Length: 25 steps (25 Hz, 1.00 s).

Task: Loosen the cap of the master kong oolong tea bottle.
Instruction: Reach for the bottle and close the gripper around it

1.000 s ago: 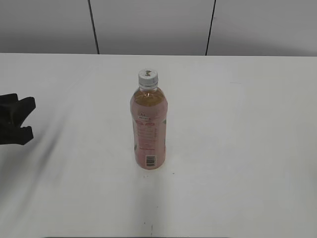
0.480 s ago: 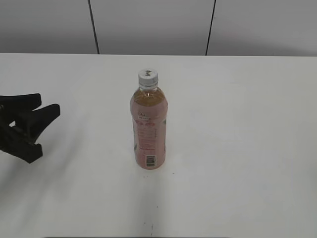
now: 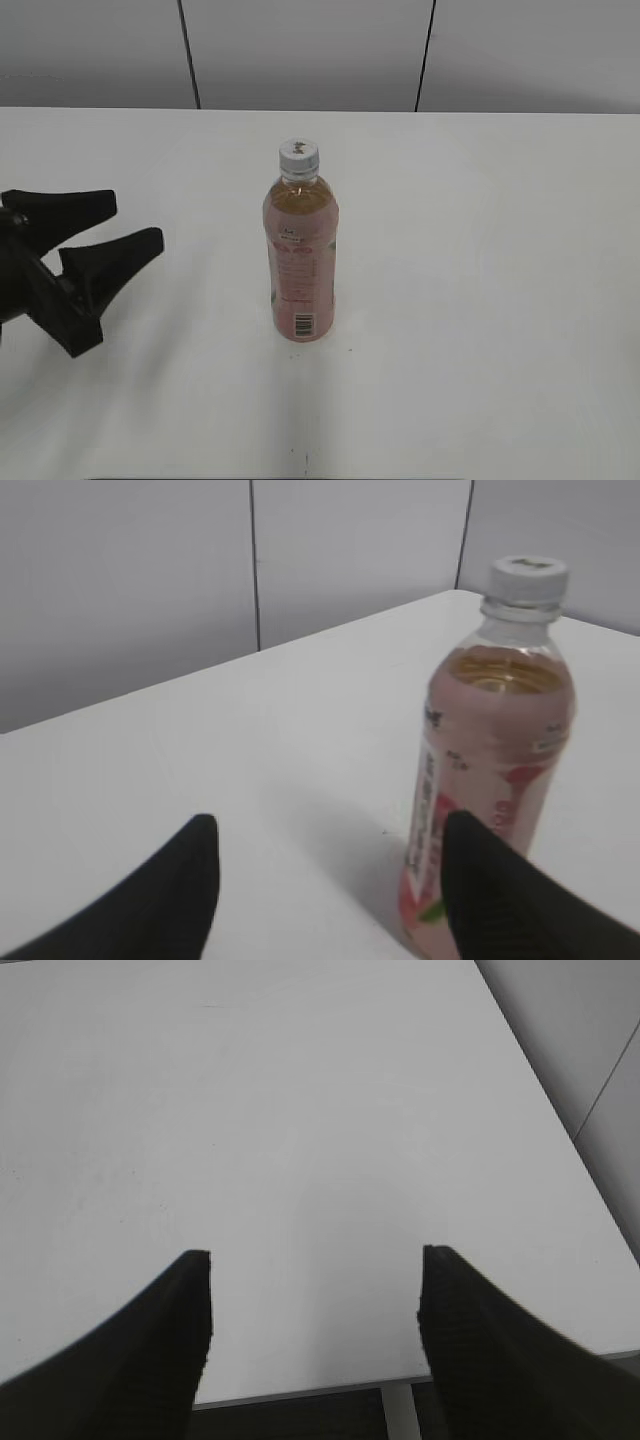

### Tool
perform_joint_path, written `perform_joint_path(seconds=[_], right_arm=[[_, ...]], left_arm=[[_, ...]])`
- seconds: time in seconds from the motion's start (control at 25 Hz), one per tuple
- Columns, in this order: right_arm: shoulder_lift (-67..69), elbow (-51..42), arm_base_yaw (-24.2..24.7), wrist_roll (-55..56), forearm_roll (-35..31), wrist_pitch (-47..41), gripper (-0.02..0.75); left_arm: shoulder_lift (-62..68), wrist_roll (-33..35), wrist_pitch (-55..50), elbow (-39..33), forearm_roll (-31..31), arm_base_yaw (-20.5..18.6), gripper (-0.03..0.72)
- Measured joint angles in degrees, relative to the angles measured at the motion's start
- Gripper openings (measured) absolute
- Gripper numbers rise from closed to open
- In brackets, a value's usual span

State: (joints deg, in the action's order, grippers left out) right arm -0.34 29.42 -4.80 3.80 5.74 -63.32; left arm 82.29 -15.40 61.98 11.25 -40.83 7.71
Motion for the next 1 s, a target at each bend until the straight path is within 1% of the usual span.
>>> perform_joint_path(seconds=[0.12,0.24,0.32,0.64,1.0], right_arm=[[0.0,0.0,0.0,0.0,0.0,0.0,0.494],[0.0,0.0,0.0,0.0,0.0,0.0,0.494],[0.0,0.0,0.0,0.0,0.0,0.0,0.494],[0.0,0.0,0.0,0.0,0.0,0.0,0.494],[0.0,0.0,0.0,0.0,0.0,0.0,0.494]], left_arm=[[0.12,-0.06,-1.73,0.0,0.08,3.62,0.45],[1.6,-0.06,-2.07,0.05,0.61,5.93,0.473],[3.42,-0.06,-1.98,0.1,1.19,6.74,0.48],[12.66,-0.06,6.0,0.1,1.8,7.06,0.49],[16.47,0.0,6.86,3.47,0.73,7.06,0.491]])
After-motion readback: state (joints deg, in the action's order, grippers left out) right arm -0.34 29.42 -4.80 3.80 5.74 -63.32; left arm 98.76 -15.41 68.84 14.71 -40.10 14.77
